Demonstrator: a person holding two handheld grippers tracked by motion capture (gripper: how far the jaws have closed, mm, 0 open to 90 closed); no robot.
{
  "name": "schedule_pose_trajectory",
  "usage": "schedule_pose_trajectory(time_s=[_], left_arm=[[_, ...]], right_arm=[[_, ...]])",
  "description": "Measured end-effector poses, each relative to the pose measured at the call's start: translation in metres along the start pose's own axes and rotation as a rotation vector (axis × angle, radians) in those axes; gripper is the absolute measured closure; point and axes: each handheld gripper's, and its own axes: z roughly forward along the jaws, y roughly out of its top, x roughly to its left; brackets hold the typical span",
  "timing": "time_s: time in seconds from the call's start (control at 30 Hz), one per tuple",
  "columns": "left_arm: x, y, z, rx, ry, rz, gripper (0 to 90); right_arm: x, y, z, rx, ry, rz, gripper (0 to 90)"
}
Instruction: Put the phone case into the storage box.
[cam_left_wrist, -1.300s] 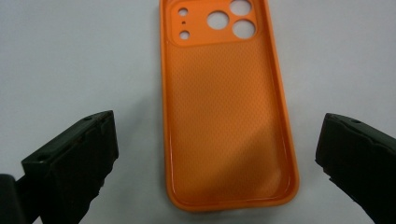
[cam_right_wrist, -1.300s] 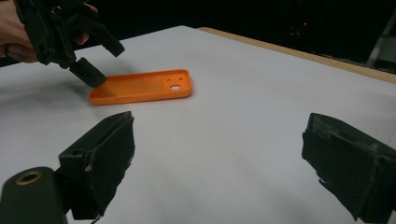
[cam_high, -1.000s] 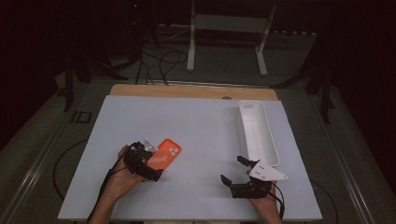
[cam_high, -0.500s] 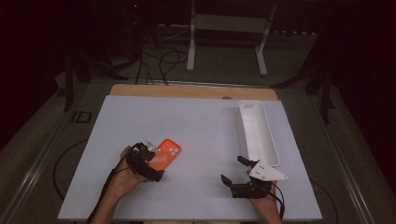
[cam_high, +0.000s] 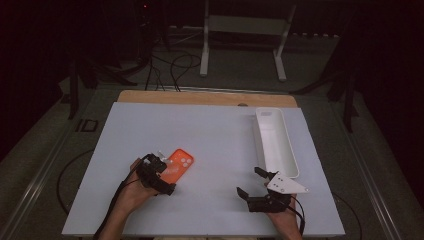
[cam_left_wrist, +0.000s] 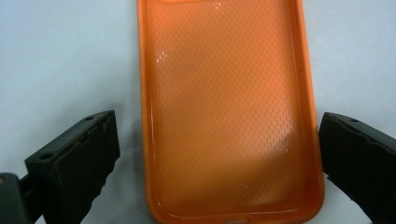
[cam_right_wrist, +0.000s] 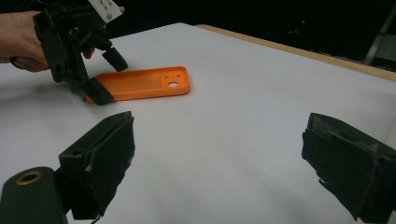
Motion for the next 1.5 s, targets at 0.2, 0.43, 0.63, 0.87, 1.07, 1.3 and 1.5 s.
schedule_pose_trajectory(time_s=[0.2, 0.43, 0.63, 0.87, 1.07, 1.3, 1.5], left_arm=[[0.003, -0.001, 0.001, 0.007, -0.028, -0.022, 1.6], [0.004, -0.001, 0.001, 0.008, -0.034, -0.012, 2.7], [0.003, 0.000, -0.001, 0.010, -0.041, -0.008, 9.0], [0.005, 0.000, -0.004, 0.014, -0.044, -0.003, 15.5], [0.004, 0.000, -0.004, 0.002, -0.039, 0.005, 16.2], [0.000, -0.001, -0.007, -0.029, -0.018, 0.031, 16.4], [-0.002, -0.001, -0.015, -0.086, -0.003, 0.030, 16.4]], right_arm=[[0.000, 0.000, 0.000, 0.002, -0.003, -0.002, 9.4], [0.001, 0.000, 0.001, 0.006, -0.003, -0.006, 9.4], [0.000, 0.000, 0.001, 0.007, -0.005, -0.007, 9.4], [0.001, 0.000, 0.002, 0.008, -0.004, -0.006, 9.4], [0.001, 0.000, 0.002, 0.009, -0.002, -0.006, 9.4], [0.000, 0.000, 0.002, 0.008, -0.006, 0.001, 9.5], [0.000, 0.000, 0.003, 0.009, -0.002, -0.003, 9.5]])
